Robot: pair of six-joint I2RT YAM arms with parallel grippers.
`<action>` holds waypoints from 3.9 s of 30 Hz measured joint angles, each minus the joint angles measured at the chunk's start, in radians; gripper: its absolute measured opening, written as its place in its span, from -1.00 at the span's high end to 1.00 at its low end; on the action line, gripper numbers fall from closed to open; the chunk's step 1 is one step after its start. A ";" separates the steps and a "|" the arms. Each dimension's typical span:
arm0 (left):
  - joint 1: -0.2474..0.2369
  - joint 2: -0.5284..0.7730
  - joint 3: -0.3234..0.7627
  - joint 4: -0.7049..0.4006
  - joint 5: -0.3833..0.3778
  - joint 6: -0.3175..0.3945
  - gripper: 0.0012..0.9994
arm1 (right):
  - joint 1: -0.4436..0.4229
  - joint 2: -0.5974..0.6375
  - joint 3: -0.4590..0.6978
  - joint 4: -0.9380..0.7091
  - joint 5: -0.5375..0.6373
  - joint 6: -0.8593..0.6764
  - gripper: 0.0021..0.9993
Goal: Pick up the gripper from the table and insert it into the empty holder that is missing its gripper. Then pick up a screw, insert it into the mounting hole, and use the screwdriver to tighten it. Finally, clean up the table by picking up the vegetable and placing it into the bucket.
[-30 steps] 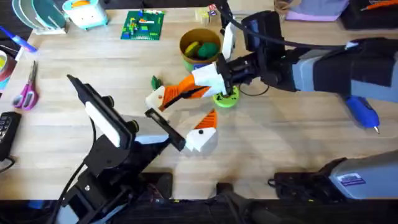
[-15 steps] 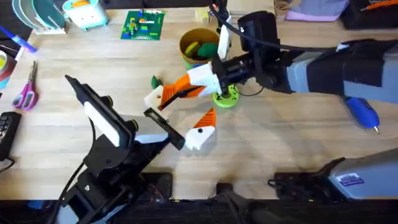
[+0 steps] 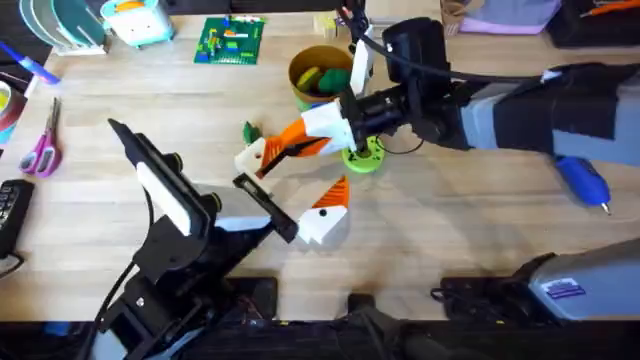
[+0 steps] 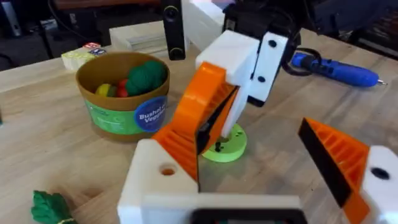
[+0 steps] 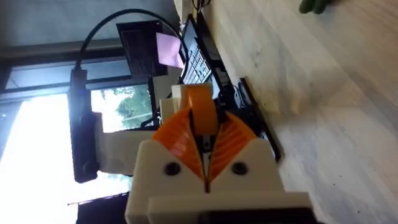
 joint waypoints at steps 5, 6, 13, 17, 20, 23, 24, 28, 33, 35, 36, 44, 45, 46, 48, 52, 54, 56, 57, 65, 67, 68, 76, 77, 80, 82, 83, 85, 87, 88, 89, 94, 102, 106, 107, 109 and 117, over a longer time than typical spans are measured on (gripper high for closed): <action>0.000 0.000 0.000 0.000 0.000 0.000 -0.99 | 0.000 0.000 0.000 -0.001 0.000 0.000 0.99; 0.000 0.000 0.000 0.000 0.001 0.000 -0.99 | 0.000 0.000 0.000 -0.001 0.000 0.000 0.99; 0.000 0.000 -0.001 0.001 0.002 0.000 -0.99 | 0.000 0.000 0.000 -0.003 -0.001 0.004 0.81; 0.000 0.000 -0.001 0.003 0.010 0.001 -0.99 | 0.001 0.000 0.000 -0.008 -0.003 0.004 0.53; 0.000 0.000 -0.001 0.004 0.022 0.002 -0.99 | 0.001 0.000 0.000 -0.008 -0.002 0.003 0.38; 0.000 0.000 -0.001 0.004 0.026 0.003 -0.99 | 0.001 0.000 0.000 -0.008 -0.003 0.003 0.37; 0.000 0.000 -0.001 0.004 0.027 0.002 -0.99 | 0.001 0.000 0.000 -0.008 -0.003 0.003 0.37; -0.011 0.000 -0.001 0.011 0.079 0.004 -0.99 | 0.016 0.001 0.000 -0.008 -0.007 0.003 0.24; -0.012 0.000 -0.001 0.011 0.083 0.005 -0.99 | 0.019 0.003 0.000 -0.009 -0.006 0.003 0.16; -0.012 0.000 -0.001 0.011 0.083 0.005 -0.99 | 0.019 0.003 0.000 -0.010 -0.005 0.003 0.14; -0.012 0.000 -0.001 0.011 0.082 0.005 -0.98 | 0.019 0.003 0.000 -0.010 -0.004 0.003 0.13; -0.012 0.000 -0.001 0.011 0.088 0.015 -0.99 | 0.012 0.003 0.000 -0.014 -0.011 0.003 0.05; -0.012 0.000 -0.001 0.012 0.090 0.016 -0.99 | 0.010 0.003 0.000 -0.016 -0.015 0.003 0.04; -0.012 0.000 -0.001 0.012 0.092 0.018 -0.99 | 0.009 0.003 0.000 -0.016 -0.016 0.003 0.03; -0.012 0.000 -0.001 0.012 0.093 0.021 -0.99 | 0.009 0.003 0.000 -0.016 -0.019 0.003 0.03; -0.012 0.000 -0.001 0.014 0.098 0.024 -0.99 | 0.007 0.001 0.000 -0.016 -0.023 0.004 0.01; -0.012 0.000 -0.001 0.015 0.098 0.025 -0.99 | 0.007 -0.003 0.000 -0.016 -0.024 0.008 0.01; -0.012 0.000 -0.001 0.014 0.099 0.024 -0.98 | 0.007 -0.013 0.000 -0.016 -0.026 0.012 0.00; -0.012 0.000 -0.001 0.014 0.107 0.023 -0.99 | 0.006 -0.017 0.000 -0.014 -0.032 0.015 -0.02; -0.018 0.000 -0.001 0.016 0.139 0.024 -0.99 | 0.010 -0.040 0.000 -0.010 -0.068 0.019 -0.19; -0.019 0.000 -0.001 0.016 0.140 0.024 -0.98 | 0.009 -0.040 0.000 -0.010 -0.071 0.019 -0.23; -0.018 0.000 -0.001 0.016 0.140 0.024 -0.99 | 0.009 -0.040 0.000 -0.010 -0.072 0.020 -0.27; -0.019 0.000 -0.001 0.016 0.143 0.024 -0.99 | -0.030 -0.040 0.000 -0.016 -0.083 0.013 -0.65; -0.019 0.000 -0.001 0.016 0.143 0.024 -0.99 | -0.039 -0.040 0.000 -0.030 -0.081 0.001 -0.75; -0.018 0.000 -0.001 0.016 0.143 0.023 -0.99 | -0.066 -0.040 0.000 -0.108 -0.061 -0.059 -0.89; -0.019 0.000 -0.001 0.016 0.143 0.024 -0.99 | -0.090 -0.040 0.000 -0.140 -0.048 -0.100 -0.90; -0.019 0.000 -0.001 0.016 0.143 0.024 -0.99 | -0.104 -0.039 0.000 -0.143 -0.043 -0.118 -0.91; -0.019 0.000 -0.001 0.016 0.143 0.024 -0.99 | -0.140 -0.039 0.000 -0.137 -0.036 -0.146 -0.91; -0.019 0.000 -0.001 0.016 0.143 0.024 -0.99 | -0.180 -0.040 0.000 -0.133 -0.029 -0.171 -0.92; -0.019 0.000 -0.001 0.016 0.143 0.024 -0.99 | -0.200 -0.040 0.000 -0.133 -0.024 -0.184 -0.92; -0.018 0.000 -0.001 0.016 0.143 0.024 -0.99 | -0.221 -0.042 0.000 -0.135 -0.018 -0.196 -0.92; -0.019 0.000 -0.001 0.016 0.143 0.024 -0.99 | -0.297 -0.108 0.000 -0.167 0.020 -0.258 -0.92; -0.018 0.000 -0.001 0.016 0.143 0.024 -0.99 | -0.350 -0.442 0.000 -0.687 0.299 -0.543 -0.93; -0.019 0.000 -0.001 0.016 0.143 0.024 -0.99 | -0.310 -0.597 0.000 -0.868 0.531 -0.707 -0.93; -0.019 0.000 -0.001 0.016 0.143 0.024 -0.99 | -0.292 -0.621 0.000 -0.890 0.581 -0.738 -0.93; -0.019 0.000 -0.001 0.016 0.143 0.024 -0.99 | -0.263 -0.648 0.000 -0.909 0.652 -0.784 -0.93; -0.019 0.000 -0.001 0.016 0.143 0.024 -0.98 | -0.184 -0.598 0.000 -0.874 0.759 -0.927 -0.82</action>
